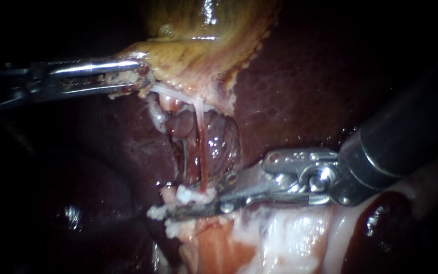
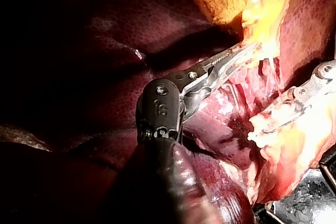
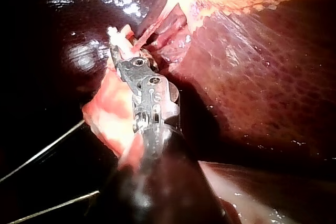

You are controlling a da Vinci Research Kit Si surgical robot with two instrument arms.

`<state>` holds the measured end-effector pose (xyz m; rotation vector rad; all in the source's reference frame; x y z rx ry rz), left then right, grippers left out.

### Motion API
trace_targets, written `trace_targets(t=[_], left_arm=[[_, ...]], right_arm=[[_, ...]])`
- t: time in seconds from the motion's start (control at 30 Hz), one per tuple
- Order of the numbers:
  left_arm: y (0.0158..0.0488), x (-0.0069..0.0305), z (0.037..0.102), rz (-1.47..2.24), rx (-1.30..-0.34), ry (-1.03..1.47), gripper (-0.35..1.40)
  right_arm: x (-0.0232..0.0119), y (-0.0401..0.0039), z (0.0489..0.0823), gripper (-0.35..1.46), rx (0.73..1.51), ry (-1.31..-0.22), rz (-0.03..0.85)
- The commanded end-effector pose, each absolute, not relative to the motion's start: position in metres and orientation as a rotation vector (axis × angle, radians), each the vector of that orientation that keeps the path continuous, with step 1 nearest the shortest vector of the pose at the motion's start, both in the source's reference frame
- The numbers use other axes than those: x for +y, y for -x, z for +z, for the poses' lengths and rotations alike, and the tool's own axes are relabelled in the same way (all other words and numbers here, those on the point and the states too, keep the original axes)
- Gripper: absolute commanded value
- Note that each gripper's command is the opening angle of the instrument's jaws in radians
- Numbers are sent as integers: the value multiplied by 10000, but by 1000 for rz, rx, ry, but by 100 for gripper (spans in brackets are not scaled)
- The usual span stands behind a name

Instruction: Clipping second clip right tube

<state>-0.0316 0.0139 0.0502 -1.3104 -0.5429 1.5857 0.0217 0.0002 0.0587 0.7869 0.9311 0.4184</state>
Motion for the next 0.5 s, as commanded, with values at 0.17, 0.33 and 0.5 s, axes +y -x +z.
trace_targets(t=[0.17,0.33,0.5], left_arm=[[315,139,502,1586,-543,1311,-35],[314,139,502,1586,-544,1311,-35],[311,138,502,1587,-546,1312,-35]], right_arm=[[3,-219,587,37,930,-780,423],[3,-219,587,49,974,-780,442],[4,-211,590,50,999,-789,447]])
